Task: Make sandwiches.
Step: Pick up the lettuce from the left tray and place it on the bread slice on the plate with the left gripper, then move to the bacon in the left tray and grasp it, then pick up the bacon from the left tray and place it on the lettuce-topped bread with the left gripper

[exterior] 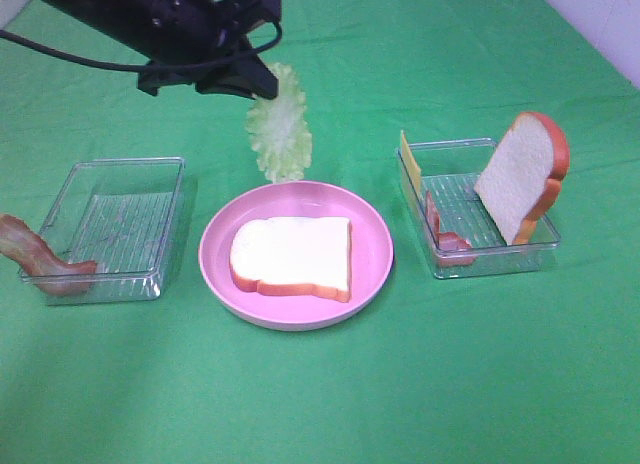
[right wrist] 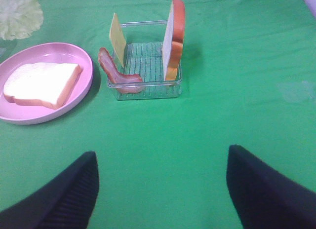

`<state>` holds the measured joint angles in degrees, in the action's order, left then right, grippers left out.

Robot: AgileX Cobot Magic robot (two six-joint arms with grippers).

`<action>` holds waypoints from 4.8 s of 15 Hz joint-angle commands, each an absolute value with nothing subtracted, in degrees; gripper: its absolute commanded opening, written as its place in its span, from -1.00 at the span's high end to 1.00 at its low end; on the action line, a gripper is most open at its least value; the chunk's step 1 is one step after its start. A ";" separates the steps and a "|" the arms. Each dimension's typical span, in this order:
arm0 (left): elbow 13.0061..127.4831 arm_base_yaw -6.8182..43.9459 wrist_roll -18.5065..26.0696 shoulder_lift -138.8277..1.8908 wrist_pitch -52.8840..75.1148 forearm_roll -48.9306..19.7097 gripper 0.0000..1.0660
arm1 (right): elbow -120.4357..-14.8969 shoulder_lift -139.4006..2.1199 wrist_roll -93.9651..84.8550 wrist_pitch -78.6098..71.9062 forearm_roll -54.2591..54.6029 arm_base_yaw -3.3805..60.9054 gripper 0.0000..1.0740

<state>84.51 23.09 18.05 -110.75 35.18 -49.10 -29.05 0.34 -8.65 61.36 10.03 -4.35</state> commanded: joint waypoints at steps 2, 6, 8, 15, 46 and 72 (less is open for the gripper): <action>84.74 29.11 18.56 -114.88 32.26 -50.53 1.00 | -28.99 1.15 -9.00 60.91 10.49 -4.76 -0.28; 84.57 29.34 18.05 -119.12 33.29 -46.01 1.00 | -28.99 1.15 -9.00 60.91 10.49 -4.76 -0.28; 84.57 29.34 15.24 -119.92 33.69 -40.79 1.00 | -28.99 1.15 -9.00 60.91 10.49 -4.76 -0.28; 84.68 29.22 5.04 -121.35 36.10 -33.52 -0.05 | -28.99 1.15 -9.00 60.91 10.49 -4.76 -0.28; 66.52 9.85 -17.88 -101.87 59.30 5.50 -0.45 | -28.99 1.15 -9.00 60.91 10.49 -4.76 -0.28; 72.25 9.85 -7.39 -97.06 47.15 -13.64 1.00 | -28.99 1.15 -9.00 60.91 10.49 -4.76 -0.28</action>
